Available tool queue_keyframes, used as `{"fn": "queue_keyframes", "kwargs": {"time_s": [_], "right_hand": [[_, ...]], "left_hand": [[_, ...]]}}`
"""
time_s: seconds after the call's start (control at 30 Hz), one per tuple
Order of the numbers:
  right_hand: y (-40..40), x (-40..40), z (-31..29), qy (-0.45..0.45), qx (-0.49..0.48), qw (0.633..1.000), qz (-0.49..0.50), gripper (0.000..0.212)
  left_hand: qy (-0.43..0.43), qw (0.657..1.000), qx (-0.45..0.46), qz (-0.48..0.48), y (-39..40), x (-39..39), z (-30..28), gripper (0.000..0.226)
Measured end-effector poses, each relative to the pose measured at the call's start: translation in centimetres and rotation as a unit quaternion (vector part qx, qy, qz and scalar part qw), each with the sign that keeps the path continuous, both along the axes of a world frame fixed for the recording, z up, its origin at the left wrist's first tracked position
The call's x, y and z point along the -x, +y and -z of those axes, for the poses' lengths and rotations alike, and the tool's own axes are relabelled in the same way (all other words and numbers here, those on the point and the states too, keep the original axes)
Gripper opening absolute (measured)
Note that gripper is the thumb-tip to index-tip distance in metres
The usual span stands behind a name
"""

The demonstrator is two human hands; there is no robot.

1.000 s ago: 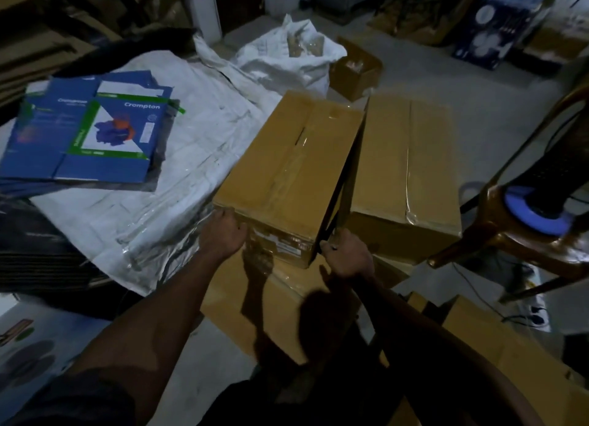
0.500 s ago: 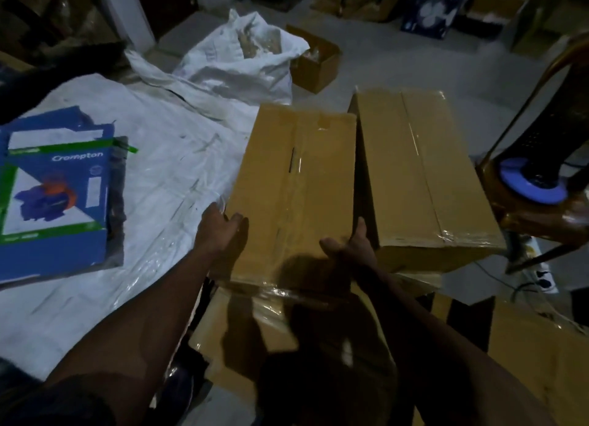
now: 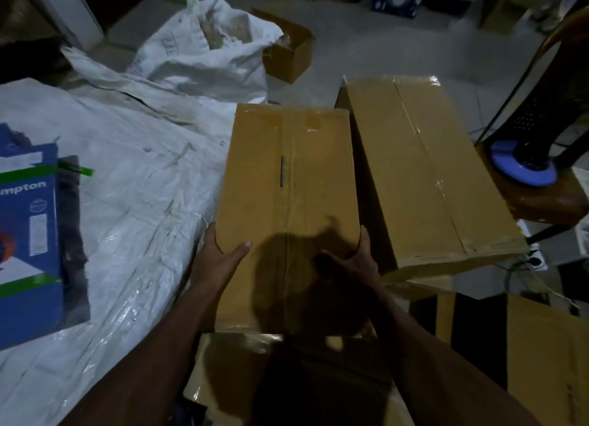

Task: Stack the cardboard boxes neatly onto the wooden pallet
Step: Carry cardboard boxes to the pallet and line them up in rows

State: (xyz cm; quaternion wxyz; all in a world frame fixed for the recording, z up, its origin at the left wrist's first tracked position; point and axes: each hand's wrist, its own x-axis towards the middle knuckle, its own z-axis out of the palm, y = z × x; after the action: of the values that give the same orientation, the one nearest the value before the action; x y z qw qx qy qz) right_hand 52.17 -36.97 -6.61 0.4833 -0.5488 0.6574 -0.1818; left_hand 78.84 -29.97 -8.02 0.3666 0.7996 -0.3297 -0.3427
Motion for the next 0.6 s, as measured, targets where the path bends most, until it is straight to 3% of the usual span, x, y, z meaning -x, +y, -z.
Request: {"fn": "queue_keyframes", "kwargs": {"time_s": [0.3,0.6], "right_hand": [[-0.5,0.0,0.7,-0.023,-0.009,1.0,0.02,0.1],[0.4,0.2,-0.7,-0.025,-0.041,0.998,0.032,0.102]], "left_hand": [[0.008,1.0,0.016,-0.002,-0.7,-0.5,1.1,0.074],[0.047,0.999,0.015,0.01,0.2,-0.8,0.8,0.083]]}}
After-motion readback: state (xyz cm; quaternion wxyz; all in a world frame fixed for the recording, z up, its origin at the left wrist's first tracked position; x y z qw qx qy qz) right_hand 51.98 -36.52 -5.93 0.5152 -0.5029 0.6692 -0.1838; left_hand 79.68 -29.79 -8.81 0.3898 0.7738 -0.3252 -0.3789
